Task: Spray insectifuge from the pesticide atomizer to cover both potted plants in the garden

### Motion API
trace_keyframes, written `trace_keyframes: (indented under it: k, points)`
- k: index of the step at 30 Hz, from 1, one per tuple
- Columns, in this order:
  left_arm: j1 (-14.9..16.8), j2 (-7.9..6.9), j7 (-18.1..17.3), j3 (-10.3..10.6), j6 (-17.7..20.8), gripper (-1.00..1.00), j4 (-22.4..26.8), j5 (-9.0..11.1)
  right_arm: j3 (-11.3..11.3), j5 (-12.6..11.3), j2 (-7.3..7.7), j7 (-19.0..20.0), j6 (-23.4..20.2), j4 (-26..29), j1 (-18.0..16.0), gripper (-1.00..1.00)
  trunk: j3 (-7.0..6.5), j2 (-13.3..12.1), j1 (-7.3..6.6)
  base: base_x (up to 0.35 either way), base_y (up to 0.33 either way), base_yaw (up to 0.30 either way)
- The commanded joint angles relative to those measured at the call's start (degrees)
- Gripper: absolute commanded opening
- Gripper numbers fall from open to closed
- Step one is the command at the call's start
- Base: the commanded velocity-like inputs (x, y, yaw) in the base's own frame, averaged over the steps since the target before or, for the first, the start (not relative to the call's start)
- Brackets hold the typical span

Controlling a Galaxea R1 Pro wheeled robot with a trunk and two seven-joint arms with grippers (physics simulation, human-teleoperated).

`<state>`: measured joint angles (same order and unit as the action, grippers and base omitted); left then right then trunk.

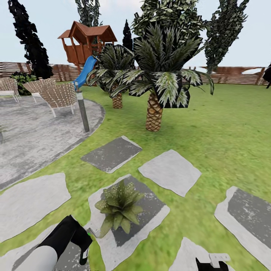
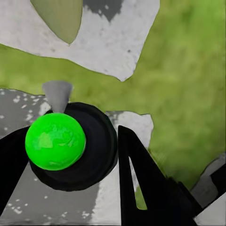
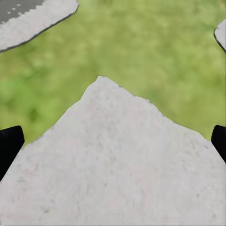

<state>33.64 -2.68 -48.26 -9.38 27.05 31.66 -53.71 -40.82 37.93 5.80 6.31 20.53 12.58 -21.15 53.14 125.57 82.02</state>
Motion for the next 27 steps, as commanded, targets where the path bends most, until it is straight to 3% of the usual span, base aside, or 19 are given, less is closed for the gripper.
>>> trace_keyframes:
  k: [1, 10, 17, 27]
  points:
    - [-0.1, -0.12, 0.3, -0.3, 0.4, -1.0, 0.1, -0.2, -0.5, 0.1, 0.0, 0.5, 0.2, 0.0, 0.0, 1.0, 0.05, 0.0, 0.0, 0.027, -0.031, 0.275]
    - [-0.2, -0.68, 1.2, -0.3, 0.4, -1.0, 0.1, -0.1, -0.5, 0.1, 0.0, 0.5, 0.2, 0.0, 0.0, 1.0, 0.05, 0.0, 0.0, 0.003, -0.004, 0.266]
    - [-0.2, -0.24, 4.5, -0.3, 0.4, -1.0, 0.1, -0.1, -0.5, 0.1, 0.0, 0.5, 0.2, 0.0, 0.0, 1.0, 0.05, 0.0, 0.0, 0.064, -0.121, 0.027]
    - [-0.2, -0.11, 4.8, -0.3, 0.4, -1.0, 0.1, 0.0, -0.5, 0.1, 0.0, 0.5, 0.2, 0.0, 0.0, 1.0, 0.05, 0.0, 0.0, 0.005, -0.012, 0.021]
